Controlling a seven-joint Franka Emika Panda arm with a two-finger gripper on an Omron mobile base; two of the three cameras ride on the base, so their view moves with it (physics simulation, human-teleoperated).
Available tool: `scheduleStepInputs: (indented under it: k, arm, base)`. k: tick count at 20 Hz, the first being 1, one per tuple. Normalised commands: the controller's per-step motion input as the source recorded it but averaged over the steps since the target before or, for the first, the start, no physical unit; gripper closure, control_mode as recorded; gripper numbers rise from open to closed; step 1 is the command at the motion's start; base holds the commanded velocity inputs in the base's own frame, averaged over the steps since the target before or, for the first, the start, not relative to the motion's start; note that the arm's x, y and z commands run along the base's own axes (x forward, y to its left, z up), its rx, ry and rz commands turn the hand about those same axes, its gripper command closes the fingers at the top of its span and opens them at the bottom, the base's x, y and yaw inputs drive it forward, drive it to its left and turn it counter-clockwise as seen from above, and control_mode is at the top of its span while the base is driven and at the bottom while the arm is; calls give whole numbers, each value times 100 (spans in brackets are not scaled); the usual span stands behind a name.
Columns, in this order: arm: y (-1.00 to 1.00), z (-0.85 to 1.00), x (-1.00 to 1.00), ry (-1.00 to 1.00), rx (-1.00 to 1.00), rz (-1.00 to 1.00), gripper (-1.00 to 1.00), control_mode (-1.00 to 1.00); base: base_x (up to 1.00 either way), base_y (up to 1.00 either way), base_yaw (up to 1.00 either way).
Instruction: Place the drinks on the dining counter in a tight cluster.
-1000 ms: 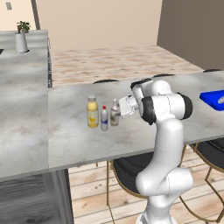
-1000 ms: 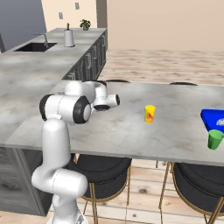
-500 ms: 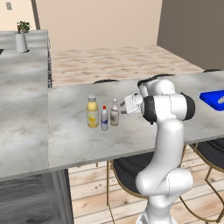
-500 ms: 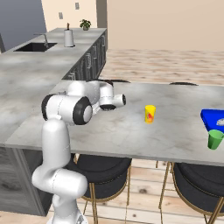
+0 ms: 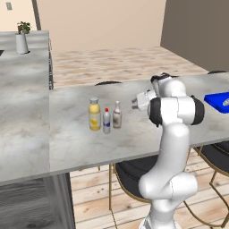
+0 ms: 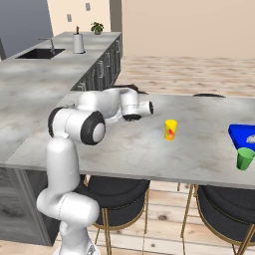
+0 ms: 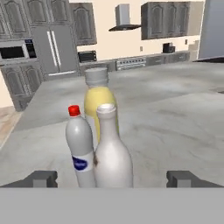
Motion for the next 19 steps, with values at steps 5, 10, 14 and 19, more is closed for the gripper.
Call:
scheduleStepInputs:
  k: [5,10,14,19]
  arm:
    - [-35,38,-40,31,0,-21,-100,-100]
    - [-33,14,-90,23,0,-25,-100,-100]
    - [-13,0,-100,16,0,-38,-100,-100]
    - [-2,0,-100,7,0,-45,-100,-100]
  base:
    - [0,0,0]
    - [0,0,0]
    - [0,0,0]
    - [0,0,0]
